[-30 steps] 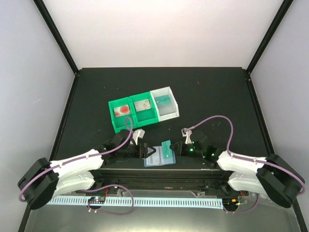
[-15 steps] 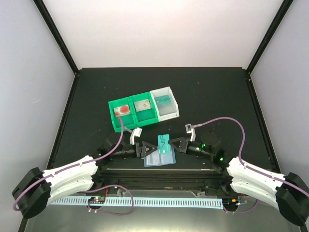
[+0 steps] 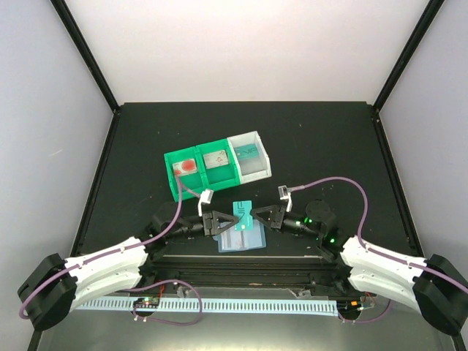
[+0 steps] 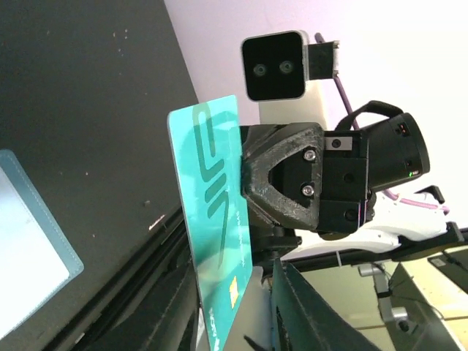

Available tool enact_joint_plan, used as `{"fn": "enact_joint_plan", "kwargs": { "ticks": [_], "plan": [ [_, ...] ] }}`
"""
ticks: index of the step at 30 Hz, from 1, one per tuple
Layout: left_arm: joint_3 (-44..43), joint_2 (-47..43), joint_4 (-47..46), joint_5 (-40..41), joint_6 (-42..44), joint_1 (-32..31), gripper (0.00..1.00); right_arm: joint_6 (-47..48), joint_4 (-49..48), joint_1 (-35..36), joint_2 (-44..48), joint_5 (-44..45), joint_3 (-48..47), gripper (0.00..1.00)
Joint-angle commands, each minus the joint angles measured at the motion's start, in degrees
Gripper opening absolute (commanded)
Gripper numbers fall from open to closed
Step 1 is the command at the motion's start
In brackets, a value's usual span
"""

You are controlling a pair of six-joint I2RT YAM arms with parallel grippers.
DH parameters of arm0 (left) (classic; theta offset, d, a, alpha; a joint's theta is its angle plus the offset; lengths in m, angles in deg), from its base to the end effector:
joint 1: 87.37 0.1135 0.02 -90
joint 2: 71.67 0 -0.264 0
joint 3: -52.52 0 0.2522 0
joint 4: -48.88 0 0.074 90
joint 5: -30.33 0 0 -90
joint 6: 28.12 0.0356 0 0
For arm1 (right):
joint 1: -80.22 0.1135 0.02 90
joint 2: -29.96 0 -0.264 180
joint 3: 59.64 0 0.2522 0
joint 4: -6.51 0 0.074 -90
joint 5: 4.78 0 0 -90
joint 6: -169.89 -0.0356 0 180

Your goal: Take the credit cards out of the card holder

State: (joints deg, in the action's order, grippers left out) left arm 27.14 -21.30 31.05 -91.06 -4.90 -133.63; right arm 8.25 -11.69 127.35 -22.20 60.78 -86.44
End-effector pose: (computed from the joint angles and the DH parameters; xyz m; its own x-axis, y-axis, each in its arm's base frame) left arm 0.1137 -0.1456 0.1973 -0.9291 -0.1638 -0.3315 0.3048 0.1682 -0.9374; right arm 0.1195 0.1504 0.2007 -0.9250 0.2735 -0.2636 -0.2177 0.1870 0.9579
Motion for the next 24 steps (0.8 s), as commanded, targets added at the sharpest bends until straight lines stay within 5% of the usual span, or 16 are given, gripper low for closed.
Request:
{"fn": "enact_joint_plan", "kwargs": {
  "ticks": [1, 5, 11, 24],
  "plan": [
    [0.91, -0.12, -4.83, -0.92, -1.4, -0.36, 0.23, -1.18, -4.24, 0.59, -0.89, 0.01, -0.78, 0.01],
    [1.88, -1.39, -4.9, -0.44, -1.31, -0.41, 0.02, -0.25, -3.69, 0.55, -0.79, -0.28, -0.55, 0.01],
    [2.3, -3.09, -3.73, -0.91, -0.07, -0.32, 0.01, 6.99, 2.67, 0.43, 2.03, -1.86, -1.35, 0.11],
    [-1.65, -10.28, 17.99, -10.46, 11.1, -0.32, 0.02, 44.16, 51.52, -0.11, 12.42, -2.03, -22.42, 0.28]
  ]
}}
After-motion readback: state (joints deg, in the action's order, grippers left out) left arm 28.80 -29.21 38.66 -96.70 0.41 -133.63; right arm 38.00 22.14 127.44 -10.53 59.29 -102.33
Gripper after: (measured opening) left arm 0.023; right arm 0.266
